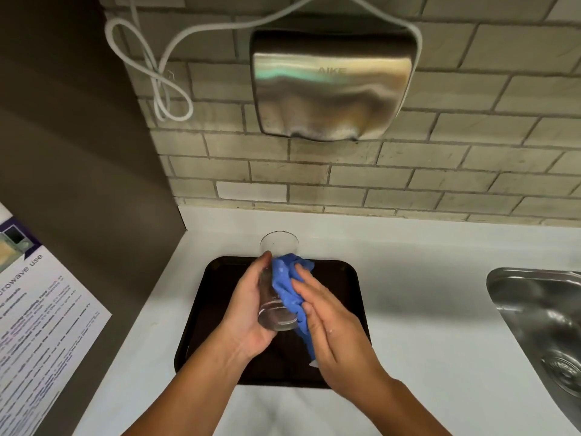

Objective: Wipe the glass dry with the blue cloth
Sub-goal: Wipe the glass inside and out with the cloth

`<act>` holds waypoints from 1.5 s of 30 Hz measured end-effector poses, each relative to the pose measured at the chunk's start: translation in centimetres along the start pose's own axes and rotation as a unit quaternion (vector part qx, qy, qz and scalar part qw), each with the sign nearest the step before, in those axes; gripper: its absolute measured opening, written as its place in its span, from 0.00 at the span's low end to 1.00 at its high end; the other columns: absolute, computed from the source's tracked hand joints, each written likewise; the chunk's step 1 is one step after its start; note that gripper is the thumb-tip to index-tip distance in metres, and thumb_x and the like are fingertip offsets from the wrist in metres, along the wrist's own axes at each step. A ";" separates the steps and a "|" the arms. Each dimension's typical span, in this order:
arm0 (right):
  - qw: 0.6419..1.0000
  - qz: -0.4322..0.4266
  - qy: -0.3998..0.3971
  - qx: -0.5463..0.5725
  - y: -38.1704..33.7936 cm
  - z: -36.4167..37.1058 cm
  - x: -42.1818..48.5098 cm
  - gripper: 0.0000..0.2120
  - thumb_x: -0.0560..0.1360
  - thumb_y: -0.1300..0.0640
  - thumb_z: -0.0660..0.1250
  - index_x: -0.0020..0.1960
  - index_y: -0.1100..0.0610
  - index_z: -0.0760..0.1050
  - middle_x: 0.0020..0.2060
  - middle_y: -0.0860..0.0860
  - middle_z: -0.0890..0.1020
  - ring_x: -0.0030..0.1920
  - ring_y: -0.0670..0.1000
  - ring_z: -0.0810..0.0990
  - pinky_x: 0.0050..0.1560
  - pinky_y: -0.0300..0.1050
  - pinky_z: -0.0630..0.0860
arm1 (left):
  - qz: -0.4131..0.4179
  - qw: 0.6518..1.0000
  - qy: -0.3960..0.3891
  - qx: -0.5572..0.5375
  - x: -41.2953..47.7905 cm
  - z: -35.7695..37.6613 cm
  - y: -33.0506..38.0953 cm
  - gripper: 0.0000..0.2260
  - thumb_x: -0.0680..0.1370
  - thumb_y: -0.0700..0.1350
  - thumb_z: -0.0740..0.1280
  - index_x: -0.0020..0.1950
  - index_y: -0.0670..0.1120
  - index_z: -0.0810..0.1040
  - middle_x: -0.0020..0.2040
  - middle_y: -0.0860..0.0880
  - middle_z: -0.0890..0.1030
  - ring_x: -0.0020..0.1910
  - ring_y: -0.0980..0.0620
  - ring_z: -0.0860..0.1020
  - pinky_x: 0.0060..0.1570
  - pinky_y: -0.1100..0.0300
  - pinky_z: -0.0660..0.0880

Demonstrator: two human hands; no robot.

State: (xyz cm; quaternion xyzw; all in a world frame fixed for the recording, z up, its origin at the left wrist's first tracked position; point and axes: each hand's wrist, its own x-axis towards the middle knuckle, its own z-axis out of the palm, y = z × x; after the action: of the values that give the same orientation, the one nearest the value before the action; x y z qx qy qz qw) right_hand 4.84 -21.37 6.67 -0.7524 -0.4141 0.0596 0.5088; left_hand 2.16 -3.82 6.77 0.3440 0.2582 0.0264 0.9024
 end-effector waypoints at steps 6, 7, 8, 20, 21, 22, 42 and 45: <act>0.999 -0.012 0.038 0.018 0.5 0.0 0.0 0.22 0.88 0.65 0.58 0.79 0.50 0.72 0.81 0.44 0.72 0.82 0.39 0.67 0.82 0.38 0.64 | 0.009 1.000 -0.009 0.027 -0.2 0.3 -0.2 0.24 0.82 0.61 0.68 0.57 0.42 0.92 0.57 0.38 0.91 0.50 0.43 0.92 0.45 0.52 0.88; 0.997 0.007 0.061 0.041 0.6 -0.1 0.1 0.22 0.88 0.63 0.58 0.78 0.45 0.71 0.79 0.42 0.74 0.80 0.37 0.69 0.81 0.39 0.67 | 0.009 0.999 -0.006 0.031 -0.1 0.4 -0.2 0.24 0.83 0.61 0.68 0.58 0.42 0.92 0.57 0.38 0.91 0.50 0.43 0.92 0.45 0.51 0.88; 0.995 0.018 0.076 0.055 0.7 0.0 0.2 0.22 0.89 0.61 0.57 0.78 0.42 0.69 0.79 0.41 0.75 0.79 0.37 0.71 0.80 0.38 0.69 | 0.011 0.999 0.001 0.037 -0.1 0.5 -0.3 0.24 0.83 0.61 0.68 0.58 0.42 0.92 0.56 0.38 0.91 0.49 0.43 0.91 0.45 0.52 0.88; 0.987 0.092 0.108 0.073 1.7 -1.1 4.2 0.20 0.90 0.59 0.58 0.80 0.48 0.73 0.71 0.41 0.83 0.70 0.38 0.81 0.74 0.40 0.77 | 0.059 0.989 0.027 0.135 -0.4 2.3 -0.4 0.27 0.72 0.55 0.81 0.68 0.43 0.86 0.56 0.40 0.92 0.48 0.45 0.92 0.41 0.55 0.87; 0.990 0.068 0.106 0.062 1.4 -1.1 4.3 0.21 0.90 0.57 0.58 0.81 0.46 0.70 0.73 0.38 0.79 0.73 0.35 0.78 0.74 0.34 0.73 | 0.061 0.989 0.031 0.134 -0.4 2.2 -0.3 0.28 0.72 0.54 0.81 0.68 0.42 0.86 0.57 0.39 0.91 0.49 0.45 0.92 0.42 0.55 0.87; 0.992 0.051 0.105 0.051 1.3 -1.1 4.4 0.22 0.89 0.57 0.58 0.82 0.46 0.69 0.75 0.37 0.77 0.75 0.34 0.75 0.75 0.31 0.70 | 0.064 0.989 0.034 0.131 -0.5 2.2 -0.2 0.28 0.71 0.54 0.82 0.68 0.43 0.86 0.57 0.39 0.91 0.49 0.44 0.92 0.42 0.54 0.87; 0.887 0.219 0.158 0.374 2.9 0.3 5.0 0.21 0.89 0.57 0.60 0.55 0.40 0.90 0.52 0.52 0.92 0.54 0.53 0.92 0.52 0.42 0.86 | 0.174 0.957 0.091 0.214 -1.5 2.4 0.2 0.29 0.65 0.63 0.81 0.59 0.49 0.83 0.49 0.49 0.93 0.45 0.52 0.92 0.37 0.66 0.83; 0.903 0.195 0.141 0.356 2.5 0.1 4.7 0.24 0.90 0.56 0.59 0.56 0.31 0.87 0.55 0.45 0.92 0.57 0.48 0.91 0.54 0.37 0.85 | 0.177 0.945 0.077 0.265 -1.9 2.7 0.2 0.25 0.65 0.64 0.79 0.57 0.53 0.86 0.50 0.53 0.92 0.45 0.57 0.91 0.37 0.69 0.81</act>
State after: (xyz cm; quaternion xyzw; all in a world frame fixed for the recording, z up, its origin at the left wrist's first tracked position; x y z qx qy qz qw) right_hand 9.25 -18.42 6.08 -0.5873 -0.1340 0.1948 0.7741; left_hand 1.88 -5.75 9.41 0.6074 0.2596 0.1429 0.7370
